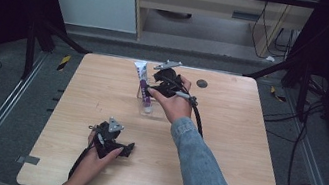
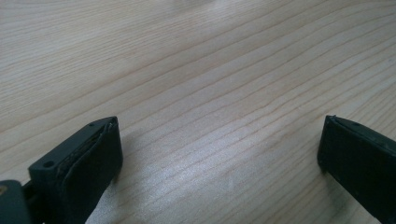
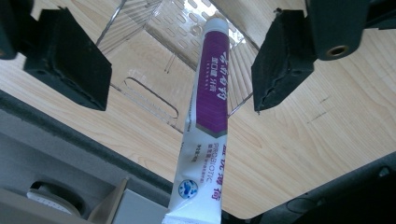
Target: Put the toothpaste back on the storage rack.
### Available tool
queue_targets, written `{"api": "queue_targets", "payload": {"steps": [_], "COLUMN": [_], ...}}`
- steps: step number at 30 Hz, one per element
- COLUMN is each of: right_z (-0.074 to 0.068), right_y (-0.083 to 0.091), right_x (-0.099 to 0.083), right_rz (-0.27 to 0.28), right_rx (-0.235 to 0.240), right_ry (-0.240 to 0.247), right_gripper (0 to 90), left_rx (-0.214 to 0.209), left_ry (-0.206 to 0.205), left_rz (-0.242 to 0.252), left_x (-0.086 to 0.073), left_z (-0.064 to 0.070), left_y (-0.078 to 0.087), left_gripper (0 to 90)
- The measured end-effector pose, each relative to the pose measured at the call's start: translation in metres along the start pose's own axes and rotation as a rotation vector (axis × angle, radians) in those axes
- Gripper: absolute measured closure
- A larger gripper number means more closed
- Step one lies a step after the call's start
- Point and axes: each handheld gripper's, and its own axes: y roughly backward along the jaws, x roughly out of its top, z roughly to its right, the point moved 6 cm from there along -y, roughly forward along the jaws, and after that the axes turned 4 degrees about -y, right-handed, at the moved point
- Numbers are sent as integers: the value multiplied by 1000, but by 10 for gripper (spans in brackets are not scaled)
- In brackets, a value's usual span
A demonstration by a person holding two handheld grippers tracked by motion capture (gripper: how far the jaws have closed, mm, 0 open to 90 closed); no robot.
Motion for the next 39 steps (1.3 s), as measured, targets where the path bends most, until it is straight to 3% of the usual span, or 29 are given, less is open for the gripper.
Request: {"api": "queue_targets", "payload": {"steps": [9,20,30,39], "right_z": [6,10,34,47], "right_y": [5,22,45,62], "right_x": [-1,-16,-33,-54], "right_rz": [4,8,0,-4], "right_rx": [5,-7,-50,-72], "right_ry": [11,12,-16,-17], "right_gripper": [89,83,88,85], "left_rx": [0,0,-1,-1], "left_ry": [0,0,-2,2], "left_rz": [4,3,2,4], "left_x": [-1,0,0,0], "left_z": [1,1,1,1], "left_y": [1,0,0,0], "left_gripper": [0,0,0,0]}}
